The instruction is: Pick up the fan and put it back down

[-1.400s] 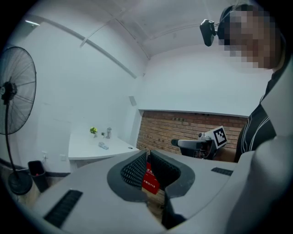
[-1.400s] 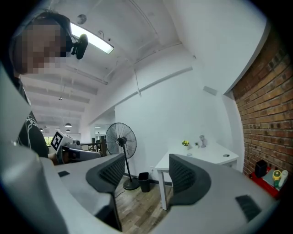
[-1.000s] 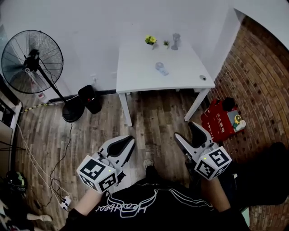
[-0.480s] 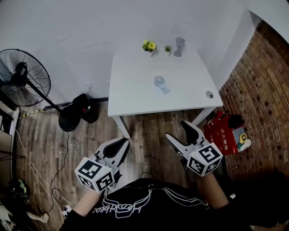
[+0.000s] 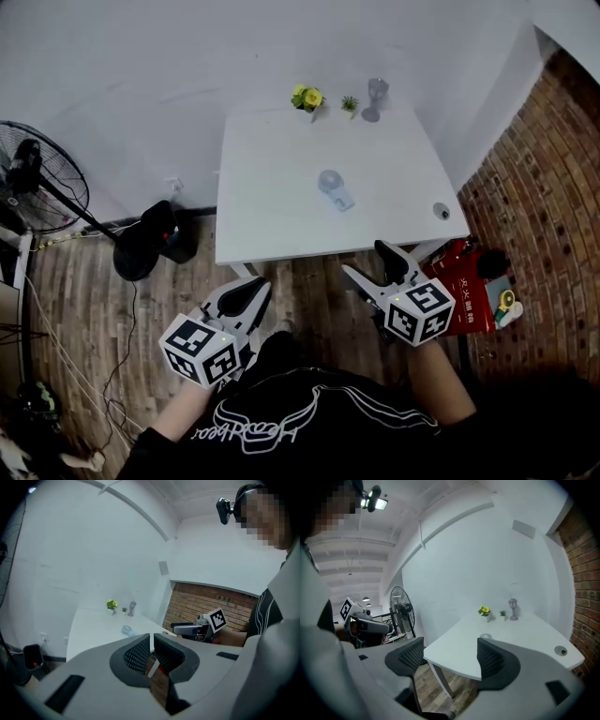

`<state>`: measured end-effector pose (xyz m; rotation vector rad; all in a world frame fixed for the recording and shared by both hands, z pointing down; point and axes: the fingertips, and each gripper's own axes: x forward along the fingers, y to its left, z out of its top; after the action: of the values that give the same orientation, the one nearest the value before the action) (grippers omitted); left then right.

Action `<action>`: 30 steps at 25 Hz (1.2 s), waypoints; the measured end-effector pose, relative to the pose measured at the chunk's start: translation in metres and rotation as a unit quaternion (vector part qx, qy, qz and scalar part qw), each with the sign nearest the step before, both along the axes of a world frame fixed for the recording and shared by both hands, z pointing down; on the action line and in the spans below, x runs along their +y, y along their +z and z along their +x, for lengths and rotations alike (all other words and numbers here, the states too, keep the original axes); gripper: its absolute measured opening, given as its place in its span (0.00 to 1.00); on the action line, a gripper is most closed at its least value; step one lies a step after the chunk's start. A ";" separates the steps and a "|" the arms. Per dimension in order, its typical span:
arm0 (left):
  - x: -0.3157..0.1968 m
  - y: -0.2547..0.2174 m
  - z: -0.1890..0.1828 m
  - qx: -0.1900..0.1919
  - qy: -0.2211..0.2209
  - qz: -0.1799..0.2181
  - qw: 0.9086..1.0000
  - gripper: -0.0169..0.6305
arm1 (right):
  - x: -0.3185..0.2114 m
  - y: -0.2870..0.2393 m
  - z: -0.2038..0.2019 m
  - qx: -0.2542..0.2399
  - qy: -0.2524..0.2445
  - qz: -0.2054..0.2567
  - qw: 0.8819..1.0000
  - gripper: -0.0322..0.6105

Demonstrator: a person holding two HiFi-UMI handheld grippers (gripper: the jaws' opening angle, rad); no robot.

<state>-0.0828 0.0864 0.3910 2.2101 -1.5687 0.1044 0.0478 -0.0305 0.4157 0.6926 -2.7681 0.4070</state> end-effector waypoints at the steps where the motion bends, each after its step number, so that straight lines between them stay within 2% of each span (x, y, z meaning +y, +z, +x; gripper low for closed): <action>1: -0.009 0.002 -0.004 0.002 0.004 -0.002 1.000 0.10 | -0.009 0.004 -0.003 0.002 0.004 -0.004 1.000 0.58; 9: -0.095 0.026 -0.047 0.011 0.033 -0.027 0.999 0.10 | -0.087 0.047 -0.035 0.045 0.039 -0.038 0.997 0.58; 13: -0.137 0.039 -0.065 0.024 0.055 -0.047 0.997 0.10 | -0.126 0.072 -0.050 0.084 0.054 -0.050 0.994 0.60; 21: -0.199 0.068 -0.103 0.052 0.074 -0.081 0.993 0.10 | -0.188 0.131 -0.072 0.147 0.050 -0.073 0.985 0.60; 25: -0.218 0.078 -0.114 0.067 0.080 -0.093 0.990 0.10 | -0.203 0.163 -0.080 0.191 0.038 -0.076 0.978 0.60; 30: -0.237 0.085 -0.124 0.069 0.090 -0.099 0.989 0.10 | -0.215 0.188 -0.088 0.230 0.025 -0.072 0.970 0.60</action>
<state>-0.2069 -0.1504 0.4756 2.1485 -1.2294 0.1497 -0.0400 -0.2452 0.6034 0.7172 -2.2658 0.3938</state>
